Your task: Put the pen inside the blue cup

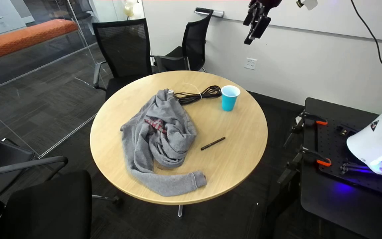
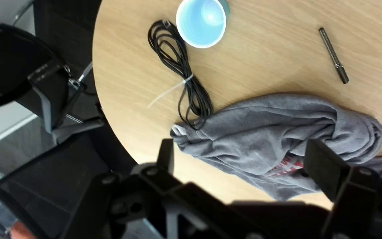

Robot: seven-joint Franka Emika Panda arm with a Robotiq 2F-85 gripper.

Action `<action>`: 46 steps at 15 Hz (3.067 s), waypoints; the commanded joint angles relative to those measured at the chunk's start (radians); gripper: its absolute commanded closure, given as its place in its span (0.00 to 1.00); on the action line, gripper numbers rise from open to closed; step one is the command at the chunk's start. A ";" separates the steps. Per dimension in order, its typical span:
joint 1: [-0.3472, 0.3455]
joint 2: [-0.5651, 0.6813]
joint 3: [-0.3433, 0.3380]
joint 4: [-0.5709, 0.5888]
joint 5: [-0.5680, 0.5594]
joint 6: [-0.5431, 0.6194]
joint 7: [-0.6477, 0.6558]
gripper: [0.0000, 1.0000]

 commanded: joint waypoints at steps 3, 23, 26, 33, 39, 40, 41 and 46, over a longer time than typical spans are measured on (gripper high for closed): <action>0.098 0.166 -0.026 0.035 0.078 0.197 -0.255 0.00; 0.087 0.460 0.059 0.104 0.348 0.268 -0.698 0.00; 0.101 0.519 0.040 0.124 0.215 0.283 -0.617 0.00; 0.093 0.674 0.054 0.128 0.053 0.407 -0.507 0.00; 0.027 0.840 0.129 0.188 0.090 0.445 -0.549 0.00; 0.015 0.861 0.141 0.200 0.090 0.441 -0.550 0.00; -0.001 0.886 0.157 0.216 0.093 0.437 -0.556 0.00; -0.040 0.993 0.187 0.295 0.077 0.430 -0.568 0.00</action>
